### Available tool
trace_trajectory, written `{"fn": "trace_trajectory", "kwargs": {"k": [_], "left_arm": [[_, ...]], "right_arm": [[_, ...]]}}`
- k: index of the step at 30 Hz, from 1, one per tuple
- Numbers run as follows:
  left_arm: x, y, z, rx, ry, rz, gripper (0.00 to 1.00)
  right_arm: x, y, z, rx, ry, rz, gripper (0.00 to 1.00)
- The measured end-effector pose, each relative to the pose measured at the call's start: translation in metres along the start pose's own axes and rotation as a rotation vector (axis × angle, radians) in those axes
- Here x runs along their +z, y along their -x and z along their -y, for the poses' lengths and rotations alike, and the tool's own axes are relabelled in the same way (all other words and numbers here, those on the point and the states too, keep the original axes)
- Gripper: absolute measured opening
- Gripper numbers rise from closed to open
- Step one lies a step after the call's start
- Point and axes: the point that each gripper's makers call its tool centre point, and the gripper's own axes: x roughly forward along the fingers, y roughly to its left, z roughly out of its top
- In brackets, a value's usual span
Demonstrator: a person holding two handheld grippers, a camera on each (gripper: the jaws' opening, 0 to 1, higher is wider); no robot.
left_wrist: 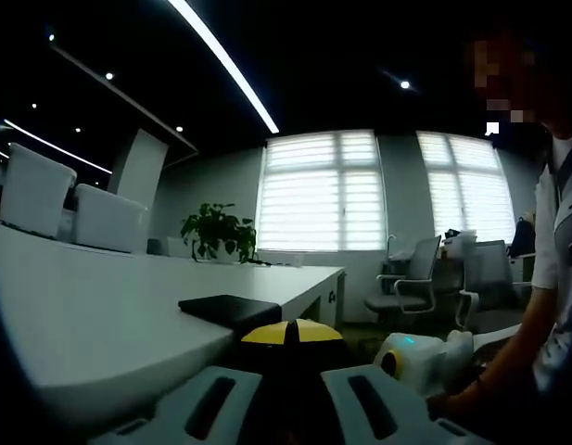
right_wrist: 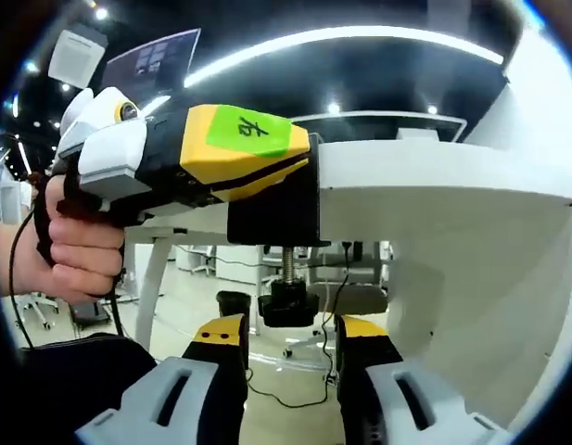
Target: Clamp the fixed fixture on the desktop, loosen the retaining clip, secure it to the edge of the desk, and tighten the retaining clip.
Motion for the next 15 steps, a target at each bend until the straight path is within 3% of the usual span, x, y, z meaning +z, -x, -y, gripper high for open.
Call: {"fn": "trace_trajectory", "kwargs": {"k": [2,7,11,15], "left_arm": [[0.000,0.000,0.000,0.000,0.001,0.003,0.01],[0.001,0.000,-0.002,-0.002,0.002,0.006,0.01],[0.002,0.001,-0.004,-0.001,0.006,0.013,0.01],[0.000,0.000,-0.005,-0.002,0.006,0.005,0.01]], "right_arm": [[0.003,-0.005,-0.005,0.013,-0.036,0.011,0.36],[0.004,-0.015,-0.012,0.017,-0.015,0.027,0.38],[0.004,-0.014,-0.003,-0.010,-0.021,0.023,0.25],[0.004,-0.014,-0.003,0.027,-0.052,0.017,0.25]]}}
